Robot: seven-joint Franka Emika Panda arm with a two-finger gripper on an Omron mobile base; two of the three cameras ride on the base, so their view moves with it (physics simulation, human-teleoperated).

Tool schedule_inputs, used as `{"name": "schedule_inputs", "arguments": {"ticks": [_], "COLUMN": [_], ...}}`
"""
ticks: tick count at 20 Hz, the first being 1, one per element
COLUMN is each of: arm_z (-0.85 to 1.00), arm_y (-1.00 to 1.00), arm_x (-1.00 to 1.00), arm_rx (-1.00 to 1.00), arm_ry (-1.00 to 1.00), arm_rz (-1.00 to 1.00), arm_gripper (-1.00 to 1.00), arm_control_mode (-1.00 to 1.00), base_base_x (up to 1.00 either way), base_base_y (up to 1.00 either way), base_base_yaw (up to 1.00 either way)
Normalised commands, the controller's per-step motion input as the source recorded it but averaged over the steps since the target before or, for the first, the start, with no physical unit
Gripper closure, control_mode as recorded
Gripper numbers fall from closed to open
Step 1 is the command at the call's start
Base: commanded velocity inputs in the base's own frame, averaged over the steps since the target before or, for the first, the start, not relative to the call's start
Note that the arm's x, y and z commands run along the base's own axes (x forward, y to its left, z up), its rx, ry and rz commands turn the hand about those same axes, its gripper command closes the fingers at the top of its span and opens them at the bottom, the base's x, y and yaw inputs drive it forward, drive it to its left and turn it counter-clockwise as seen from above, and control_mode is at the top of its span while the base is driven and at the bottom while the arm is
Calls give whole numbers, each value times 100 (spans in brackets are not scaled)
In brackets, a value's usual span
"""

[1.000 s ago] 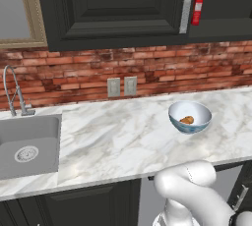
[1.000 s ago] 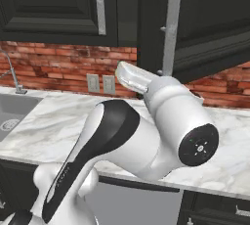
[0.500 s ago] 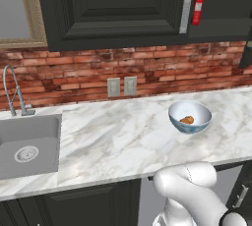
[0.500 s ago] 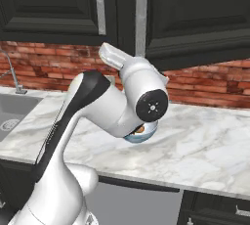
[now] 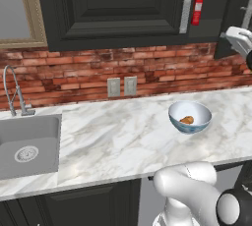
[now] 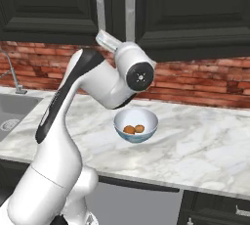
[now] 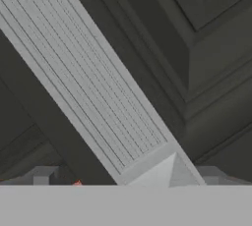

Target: Open the cabinet. Pick the tangerine and tangerine from the cabinet and place them into the bowl. Then close the cabinet.

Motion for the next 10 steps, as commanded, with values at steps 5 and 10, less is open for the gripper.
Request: {"name": "schedule_inputs", "arguments": {"ticks": [5,10], "arm_z": [-43,-77], "arm_y": [13,40], "arm_x": [100,100], "arm_rx": [18,8], "arm_ry": [0,0], "arm_rz": [15,12], "arm_gripper": [-100,-100], "arm_control_mode": [-100,-100], "base_base_x": [0,0], "base_base_y": [0,0], "base_base_yaw": [0,0]}}
